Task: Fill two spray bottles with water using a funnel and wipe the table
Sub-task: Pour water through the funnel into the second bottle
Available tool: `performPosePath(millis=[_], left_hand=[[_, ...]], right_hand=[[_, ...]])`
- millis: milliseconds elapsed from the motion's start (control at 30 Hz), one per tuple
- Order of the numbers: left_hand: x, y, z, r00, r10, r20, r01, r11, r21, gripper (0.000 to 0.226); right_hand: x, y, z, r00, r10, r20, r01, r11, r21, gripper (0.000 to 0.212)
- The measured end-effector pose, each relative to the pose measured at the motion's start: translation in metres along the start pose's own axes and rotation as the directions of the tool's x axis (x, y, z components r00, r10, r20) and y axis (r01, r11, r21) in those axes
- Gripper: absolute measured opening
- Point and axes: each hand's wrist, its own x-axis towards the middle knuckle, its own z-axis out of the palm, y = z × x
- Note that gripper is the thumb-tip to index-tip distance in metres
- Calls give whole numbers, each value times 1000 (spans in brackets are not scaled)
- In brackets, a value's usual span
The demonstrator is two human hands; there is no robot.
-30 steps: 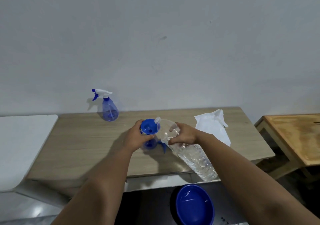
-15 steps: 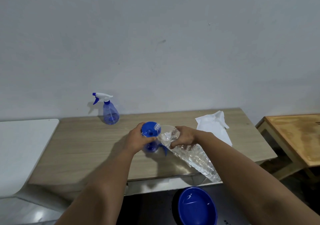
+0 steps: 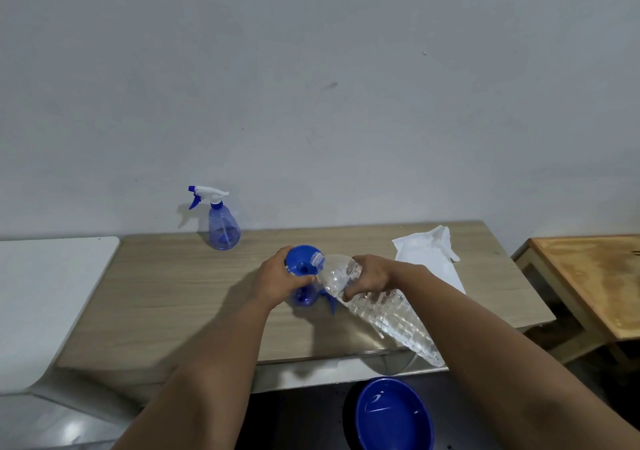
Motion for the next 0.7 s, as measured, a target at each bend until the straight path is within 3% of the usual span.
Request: performPosePath(millis=[333, 467, 700], left_hand=[[0, -2, -3, 1000, -18, 17, 18, 1000, -7, 78], [0, 0, -3, 1000, -9, 15, 9, 1000, 7, 70], [1, -1, -3, 1000, -5, 10, 5, 1000, 6, 64]], right_hand=[[-10, -10, -3, 999, 32, 2, -32, 999, -24, 49], [-18, -15, -7, 999, 52, -2, -52, 997, -63, 54], [-21, -22, -9, 998, 61, 23, -58, 992, -110, 38]])
